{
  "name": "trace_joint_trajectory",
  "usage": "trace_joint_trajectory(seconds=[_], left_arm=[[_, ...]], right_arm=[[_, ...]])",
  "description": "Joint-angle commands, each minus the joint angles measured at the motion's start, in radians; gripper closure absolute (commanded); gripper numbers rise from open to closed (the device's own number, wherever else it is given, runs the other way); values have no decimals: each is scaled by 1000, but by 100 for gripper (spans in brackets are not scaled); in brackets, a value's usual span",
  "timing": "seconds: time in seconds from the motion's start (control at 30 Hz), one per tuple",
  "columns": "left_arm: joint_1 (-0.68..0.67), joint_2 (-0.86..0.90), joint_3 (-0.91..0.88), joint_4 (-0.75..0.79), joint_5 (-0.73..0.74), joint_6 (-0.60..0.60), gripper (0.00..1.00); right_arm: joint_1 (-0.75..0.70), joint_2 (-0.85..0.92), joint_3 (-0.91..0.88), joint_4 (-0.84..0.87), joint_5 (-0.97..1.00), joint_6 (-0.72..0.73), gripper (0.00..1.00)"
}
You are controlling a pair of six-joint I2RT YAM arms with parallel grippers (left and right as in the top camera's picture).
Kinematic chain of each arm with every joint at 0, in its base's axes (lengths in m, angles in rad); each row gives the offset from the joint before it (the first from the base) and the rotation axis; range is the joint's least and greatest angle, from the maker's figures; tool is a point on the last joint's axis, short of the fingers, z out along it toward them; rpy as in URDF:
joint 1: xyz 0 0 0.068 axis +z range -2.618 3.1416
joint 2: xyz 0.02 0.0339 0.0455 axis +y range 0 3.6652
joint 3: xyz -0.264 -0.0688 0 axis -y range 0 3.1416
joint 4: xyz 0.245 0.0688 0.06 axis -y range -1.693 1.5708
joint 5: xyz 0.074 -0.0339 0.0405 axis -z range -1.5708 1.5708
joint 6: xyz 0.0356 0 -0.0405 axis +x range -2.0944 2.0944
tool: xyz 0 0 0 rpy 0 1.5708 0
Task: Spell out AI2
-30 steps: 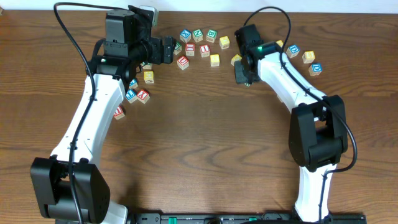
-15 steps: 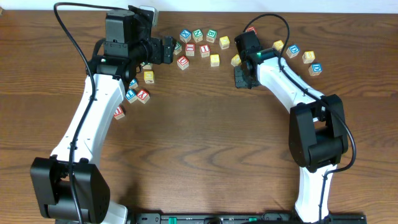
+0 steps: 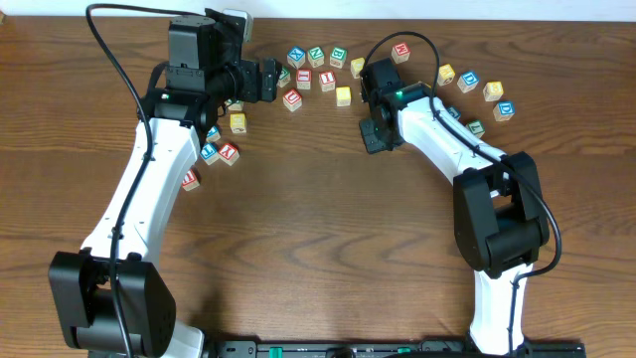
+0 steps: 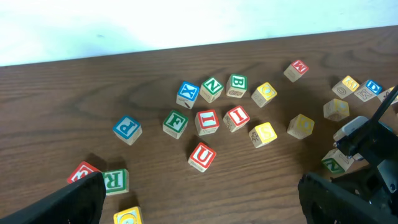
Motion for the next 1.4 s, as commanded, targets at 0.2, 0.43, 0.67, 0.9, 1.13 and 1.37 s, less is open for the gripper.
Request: trace_joint_trajectory(seconds=[0.2, 0.43, 0.67, 0.9, 1.13, 1.37], left_arm=[[-1, -15, 18, 1, -13, 10, 2], [0, -14, 18, 0, -14, 10, 2], [-1, -15, 18, 1, -14, 10, 2], [0, -15, 18, 0, -14, 10, 2], [-1, -15, 18, 1, -13, 10, 2], [-1, -14, 18, 1, -13, 10, 2]], right_arm=[[-6, -13, 13, 14, 12, 3, 99], [-31, -57, 26, 39, 67, 54, 99], [-42, -46, 25, 47, 64, 16, 99], [-42, -21, 24, 66, 55, 8, 99], [-43, 4, 24, 59, 28, -6, 99], [-43, 15, 24, 55, 14, -10, 99]])
